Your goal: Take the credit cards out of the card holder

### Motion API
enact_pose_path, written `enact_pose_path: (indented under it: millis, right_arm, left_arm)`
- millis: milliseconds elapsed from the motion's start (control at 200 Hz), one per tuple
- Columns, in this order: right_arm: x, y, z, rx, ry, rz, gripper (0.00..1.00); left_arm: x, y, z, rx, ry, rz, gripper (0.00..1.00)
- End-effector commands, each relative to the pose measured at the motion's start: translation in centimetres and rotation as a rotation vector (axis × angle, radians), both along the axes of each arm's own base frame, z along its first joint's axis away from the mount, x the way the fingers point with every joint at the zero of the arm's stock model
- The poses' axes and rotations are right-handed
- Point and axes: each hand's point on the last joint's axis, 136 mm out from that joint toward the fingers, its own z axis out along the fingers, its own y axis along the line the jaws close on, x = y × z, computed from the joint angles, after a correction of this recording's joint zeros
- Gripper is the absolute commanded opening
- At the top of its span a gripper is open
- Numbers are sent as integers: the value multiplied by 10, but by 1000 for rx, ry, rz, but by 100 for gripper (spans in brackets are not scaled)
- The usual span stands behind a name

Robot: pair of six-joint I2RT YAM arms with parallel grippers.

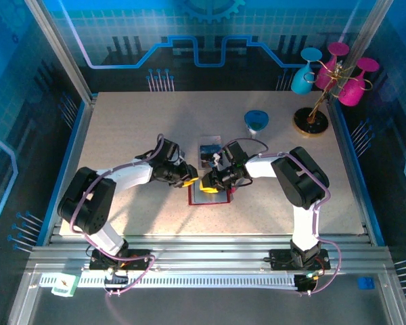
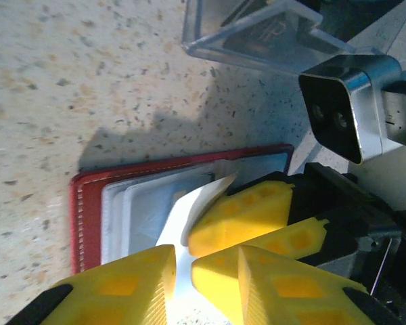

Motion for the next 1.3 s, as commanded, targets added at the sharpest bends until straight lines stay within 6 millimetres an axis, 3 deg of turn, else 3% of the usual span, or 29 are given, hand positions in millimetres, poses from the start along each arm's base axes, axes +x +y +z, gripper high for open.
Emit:
enact_pose_path:
  millis: [0, 395, 895, 1155, 1296]
  right_arm:
    - [-5, -14, -21, -69, 49, -28, 27]
    - [-6, -14, -21, -71, 52, -27, 27]
    - [-6, -14, -22, -71, 55, -26, 27]
    - [-8, -15, -21, -70, 58, -21, 27]
    - [-5, -15, -13, -60, 32, -32, 27]
  left_arm:
    - [3, -9, -2, -46, 10, -1, 31]
    - [1, -5, -17, 6, 51, -6, 33]
    - [2, -8, -18, 15, 56, -6, 40]
    - [-2, -22, -17, -4, 70, -49, 29]
    - [-5, -21, -17, 2, 74, -50, 28]
